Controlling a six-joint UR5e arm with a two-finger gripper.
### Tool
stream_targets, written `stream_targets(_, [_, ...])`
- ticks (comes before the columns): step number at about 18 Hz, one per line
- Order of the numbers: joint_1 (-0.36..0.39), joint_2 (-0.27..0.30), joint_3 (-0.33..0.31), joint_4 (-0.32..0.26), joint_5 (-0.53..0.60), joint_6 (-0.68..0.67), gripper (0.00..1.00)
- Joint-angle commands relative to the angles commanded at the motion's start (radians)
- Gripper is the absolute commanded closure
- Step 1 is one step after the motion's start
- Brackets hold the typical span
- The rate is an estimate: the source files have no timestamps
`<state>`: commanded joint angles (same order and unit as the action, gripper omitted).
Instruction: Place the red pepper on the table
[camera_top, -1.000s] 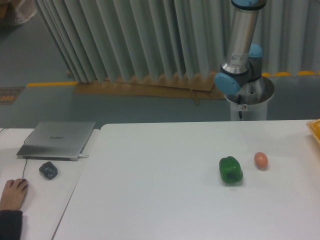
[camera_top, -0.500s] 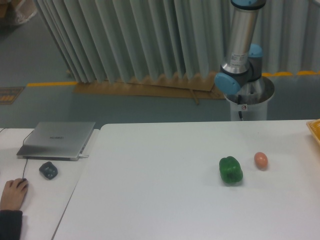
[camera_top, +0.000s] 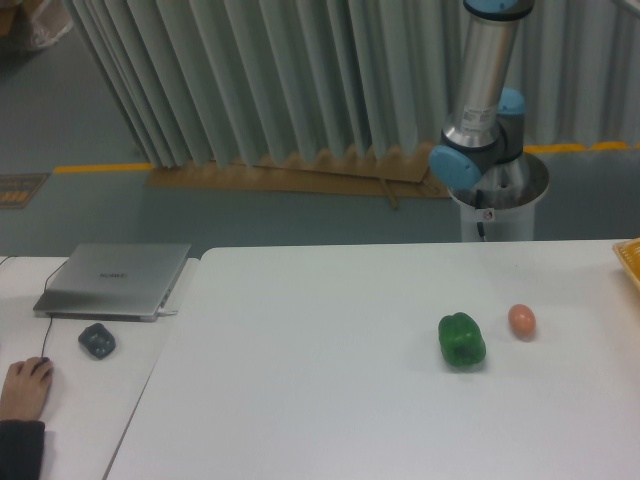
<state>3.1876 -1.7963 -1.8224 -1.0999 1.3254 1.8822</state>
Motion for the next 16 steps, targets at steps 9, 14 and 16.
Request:
stream_targets(9, [-0.003, -0.024, 0.0, 0.002, 0.0, -0.02, 0.0])
stream_targets(14, [-0.005, -0.032, 0.002, 0.002, 0.0, -0.018, 0.0])
stream_targets(16, [-0.005, -0.035, 0.005, 0.002, 0.0, -0.015, 0.0])
